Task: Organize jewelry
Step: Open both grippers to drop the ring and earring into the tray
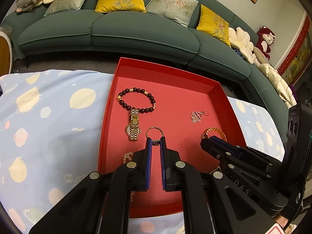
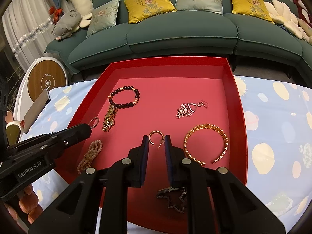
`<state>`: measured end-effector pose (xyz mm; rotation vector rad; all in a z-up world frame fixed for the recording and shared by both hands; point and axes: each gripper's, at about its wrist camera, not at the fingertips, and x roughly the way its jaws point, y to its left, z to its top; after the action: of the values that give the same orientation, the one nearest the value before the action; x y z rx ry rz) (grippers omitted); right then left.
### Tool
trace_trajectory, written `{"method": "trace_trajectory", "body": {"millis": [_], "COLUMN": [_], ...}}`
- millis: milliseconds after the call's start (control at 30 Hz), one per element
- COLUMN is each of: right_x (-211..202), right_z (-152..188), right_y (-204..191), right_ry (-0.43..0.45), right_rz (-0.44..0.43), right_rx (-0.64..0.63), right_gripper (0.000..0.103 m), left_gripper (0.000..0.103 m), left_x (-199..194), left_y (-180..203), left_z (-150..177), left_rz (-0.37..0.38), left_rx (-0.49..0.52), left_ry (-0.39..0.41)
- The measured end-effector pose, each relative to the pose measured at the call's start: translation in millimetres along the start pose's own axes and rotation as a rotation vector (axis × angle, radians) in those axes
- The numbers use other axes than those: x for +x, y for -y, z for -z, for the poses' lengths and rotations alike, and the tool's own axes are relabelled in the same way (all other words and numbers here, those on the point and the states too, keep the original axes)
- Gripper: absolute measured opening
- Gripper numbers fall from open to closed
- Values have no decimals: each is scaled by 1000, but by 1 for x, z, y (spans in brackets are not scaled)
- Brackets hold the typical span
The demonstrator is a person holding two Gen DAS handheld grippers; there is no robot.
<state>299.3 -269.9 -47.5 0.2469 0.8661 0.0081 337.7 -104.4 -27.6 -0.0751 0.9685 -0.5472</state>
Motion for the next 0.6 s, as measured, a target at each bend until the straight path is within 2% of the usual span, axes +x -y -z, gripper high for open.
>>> {"method": "trace_trajectory", "body": {"millis": [267,467,600], "right_x": [6,2,-14], "right_z": [1,-1,-6], "right_y": [-6,-5,-3], "right_ry": [-2,22,65], "right_rz": [14,18,15], "right_rx": [-18,-8,8], "right_gripper": [17,17,18], "left_gripper": [6,10,14], "left_x": [7,9,-7], "left_y": [-3,-10,-20], "left_z": [0,1,-4], "left_rz": [-10,-14,0], "left_rx": [-14,-47,-92], "left_ry": [-10,-5,40]}}
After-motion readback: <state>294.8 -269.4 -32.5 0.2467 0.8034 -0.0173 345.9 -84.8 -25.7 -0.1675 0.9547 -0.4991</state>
